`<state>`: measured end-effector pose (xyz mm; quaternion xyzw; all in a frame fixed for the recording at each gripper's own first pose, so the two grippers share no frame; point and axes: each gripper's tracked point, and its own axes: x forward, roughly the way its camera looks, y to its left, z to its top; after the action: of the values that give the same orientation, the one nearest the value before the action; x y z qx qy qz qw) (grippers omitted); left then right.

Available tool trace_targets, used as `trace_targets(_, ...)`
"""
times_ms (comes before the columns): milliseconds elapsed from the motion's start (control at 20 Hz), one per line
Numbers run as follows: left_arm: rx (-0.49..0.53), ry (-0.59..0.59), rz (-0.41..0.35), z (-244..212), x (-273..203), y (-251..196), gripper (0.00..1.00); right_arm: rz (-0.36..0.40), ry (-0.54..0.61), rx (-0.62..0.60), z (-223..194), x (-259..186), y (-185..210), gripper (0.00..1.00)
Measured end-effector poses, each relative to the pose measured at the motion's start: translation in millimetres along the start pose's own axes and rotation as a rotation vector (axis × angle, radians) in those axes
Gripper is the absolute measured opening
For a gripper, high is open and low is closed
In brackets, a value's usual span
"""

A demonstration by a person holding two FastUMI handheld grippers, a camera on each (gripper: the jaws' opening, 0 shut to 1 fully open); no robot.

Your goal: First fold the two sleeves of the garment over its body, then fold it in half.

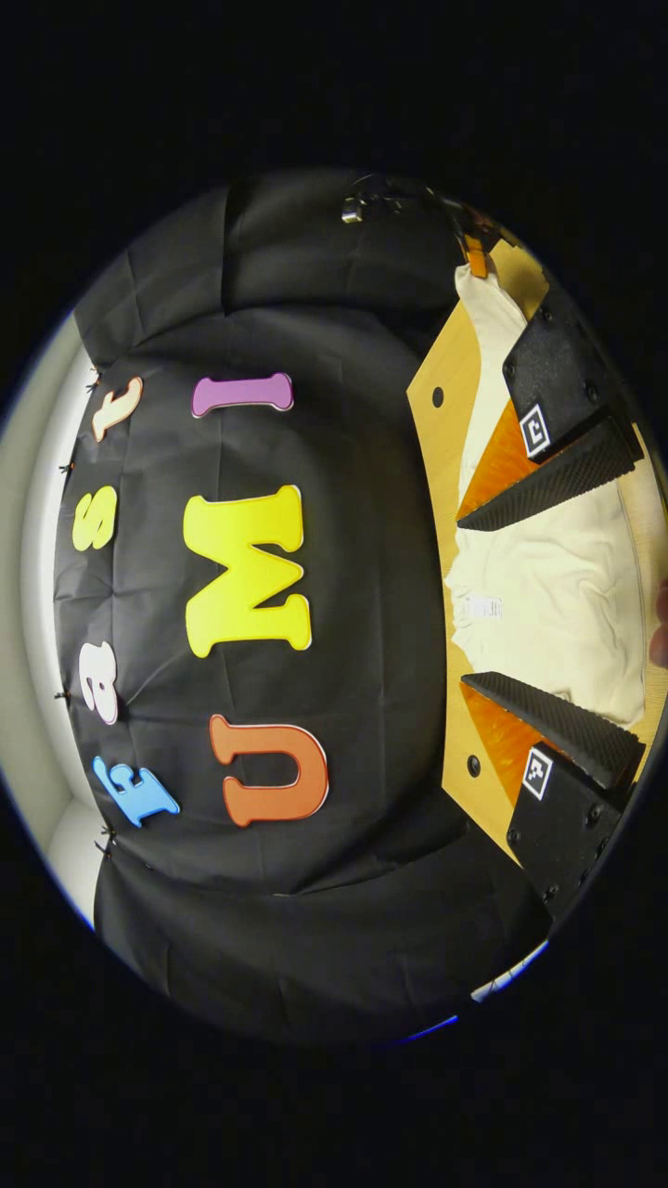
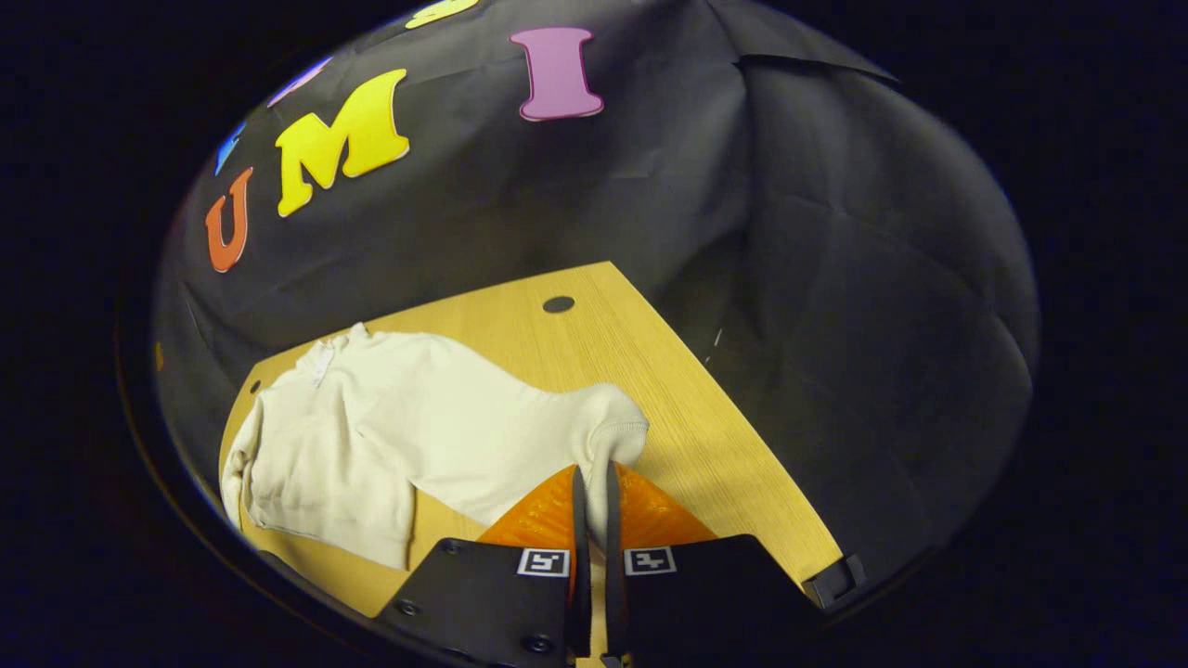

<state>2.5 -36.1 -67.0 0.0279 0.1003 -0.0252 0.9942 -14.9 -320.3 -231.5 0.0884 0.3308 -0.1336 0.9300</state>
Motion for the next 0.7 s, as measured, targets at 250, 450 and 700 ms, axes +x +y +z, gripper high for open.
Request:
trace_targets(250,-0.042,-0.014,0.06,0.8,-3.0,28.5,0.97,0.097,-0.116,-0.053,81.2,-16.3,63.4,0.07)
trace_targets(450,-0.061,-0.026,0.115,-0.1,-9.3,56.7,0.97,0.189,-0.166,-0.129,122.5,-24.5,132.7,0.07)
trace_targets(700,-0.104,-0.017,0.196,-7.4,-18.2,98.9,0.97,0.302,-0.219,-0.207,156.4,-14.8,239.0,0.06)
